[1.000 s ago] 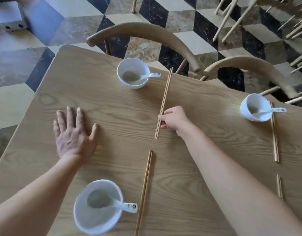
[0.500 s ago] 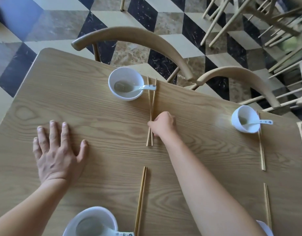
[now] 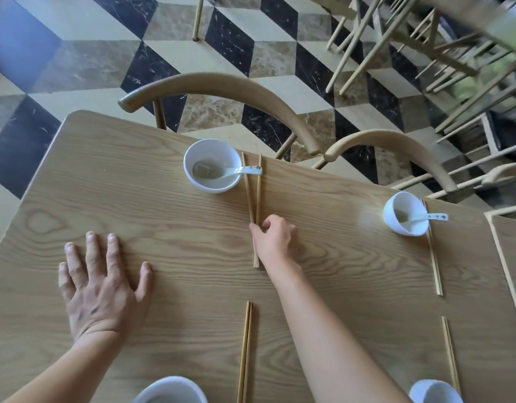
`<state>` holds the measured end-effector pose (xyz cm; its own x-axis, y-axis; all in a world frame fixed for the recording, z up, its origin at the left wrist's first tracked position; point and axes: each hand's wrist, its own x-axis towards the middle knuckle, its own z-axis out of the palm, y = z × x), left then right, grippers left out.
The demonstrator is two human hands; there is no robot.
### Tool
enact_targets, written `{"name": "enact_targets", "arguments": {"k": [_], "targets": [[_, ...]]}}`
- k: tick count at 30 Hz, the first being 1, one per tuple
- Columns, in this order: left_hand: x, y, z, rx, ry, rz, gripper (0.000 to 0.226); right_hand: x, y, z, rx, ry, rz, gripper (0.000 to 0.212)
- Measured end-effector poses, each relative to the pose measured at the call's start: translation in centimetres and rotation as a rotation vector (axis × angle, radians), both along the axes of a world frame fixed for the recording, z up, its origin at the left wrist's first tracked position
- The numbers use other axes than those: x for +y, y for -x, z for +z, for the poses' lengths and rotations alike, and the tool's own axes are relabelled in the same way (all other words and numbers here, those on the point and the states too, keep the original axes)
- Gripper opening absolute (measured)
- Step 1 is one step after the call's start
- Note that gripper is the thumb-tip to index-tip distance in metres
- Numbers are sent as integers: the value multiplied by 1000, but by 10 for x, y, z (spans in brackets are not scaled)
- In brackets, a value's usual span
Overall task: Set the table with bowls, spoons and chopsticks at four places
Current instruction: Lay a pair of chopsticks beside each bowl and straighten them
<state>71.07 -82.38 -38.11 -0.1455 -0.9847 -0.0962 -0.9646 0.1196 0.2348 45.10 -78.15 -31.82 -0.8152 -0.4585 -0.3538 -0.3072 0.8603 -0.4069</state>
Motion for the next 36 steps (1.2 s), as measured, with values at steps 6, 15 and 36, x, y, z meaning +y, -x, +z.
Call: {"name": "enact_targets", "arguments": {"k": [6, 15, 36], "targets": [[-1, 0, -3, -8, 8, 0, 86, -5, -2, -6, 3, -26, -14, 27], [1, 0, -3, 4, 9, 7, 85, -2, 0, -16, -18, 11, -1, 21], [1, 1, -3, -9, 30, 9, 84, 2, -2, -22, -5, 5, 21, 19]]}}
